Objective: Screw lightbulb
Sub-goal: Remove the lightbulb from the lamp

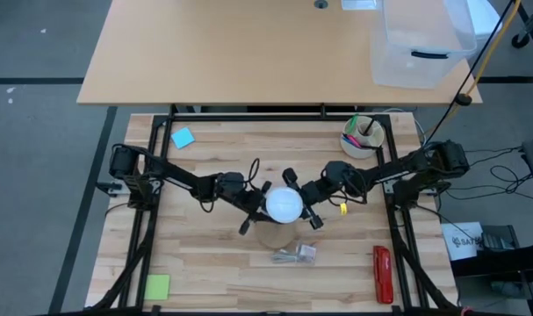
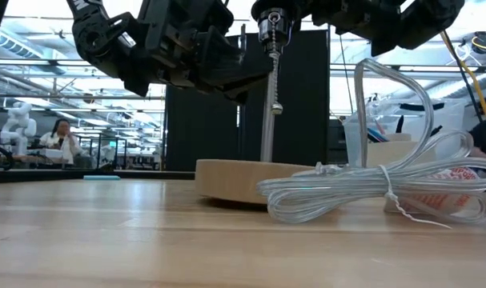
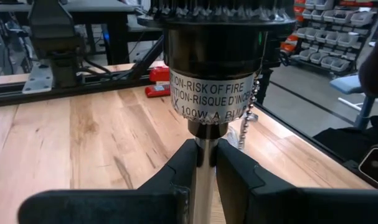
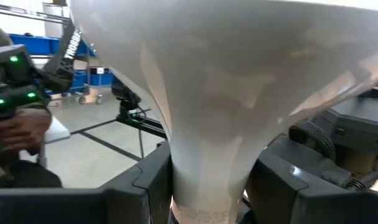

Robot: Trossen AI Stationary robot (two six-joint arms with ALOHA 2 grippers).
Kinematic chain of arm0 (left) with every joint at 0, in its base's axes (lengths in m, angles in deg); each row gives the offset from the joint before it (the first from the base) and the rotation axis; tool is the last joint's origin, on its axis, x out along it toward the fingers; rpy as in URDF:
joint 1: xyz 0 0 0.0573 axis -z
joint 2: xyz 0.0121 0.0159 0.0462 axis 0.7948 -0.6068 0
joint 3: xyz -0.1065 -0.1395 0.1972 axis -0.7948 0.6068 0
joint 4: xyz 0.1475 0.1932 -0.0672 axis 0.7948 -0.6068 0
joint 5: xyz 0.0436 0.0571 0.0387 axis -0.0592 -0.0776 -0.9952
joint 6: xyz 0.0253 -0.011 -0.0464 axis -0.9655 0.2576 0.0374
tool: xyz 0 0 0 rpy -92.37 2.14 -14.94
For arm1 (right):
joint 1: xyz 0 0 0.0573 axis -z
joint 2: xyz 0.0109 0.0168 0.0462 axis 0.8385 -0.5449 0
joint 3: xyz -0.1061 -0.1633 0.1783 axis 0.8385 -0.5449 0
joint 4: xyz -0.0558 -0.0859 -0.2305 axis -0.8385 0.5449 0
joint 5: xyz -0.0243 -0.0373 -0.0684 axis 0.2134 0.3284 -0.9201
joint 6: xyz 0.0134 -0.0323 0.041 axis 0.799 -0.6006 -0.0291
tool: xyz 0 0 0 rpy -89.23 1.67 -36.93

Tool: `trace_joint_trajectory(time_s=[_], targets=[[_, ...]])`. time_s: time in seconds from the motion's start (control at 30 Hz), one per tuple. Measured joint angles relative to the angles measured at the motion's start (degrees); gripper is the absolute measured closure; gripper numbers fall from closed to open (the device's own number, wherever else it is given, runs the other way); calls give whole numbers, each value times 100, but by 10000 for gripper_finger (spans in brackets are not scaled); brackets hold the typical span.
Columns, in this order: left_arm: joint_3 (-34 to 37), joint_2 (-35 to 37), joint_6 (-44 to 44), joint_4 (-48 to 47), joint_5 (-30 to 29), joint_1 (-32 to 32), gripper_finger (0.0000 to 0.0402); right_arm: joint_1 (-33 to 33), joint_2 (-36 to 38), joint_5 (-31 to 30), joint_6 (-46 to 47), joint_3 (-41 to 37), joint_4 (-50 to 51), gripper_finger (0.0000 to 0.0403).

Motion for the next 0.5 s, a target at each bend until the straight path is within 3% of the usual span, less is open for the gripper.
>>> trace_joint_trajectory(time_s=[0.5], targets=[[-4,4,-13,21,285,1,354,-6,0,223,7,390,609,238]])
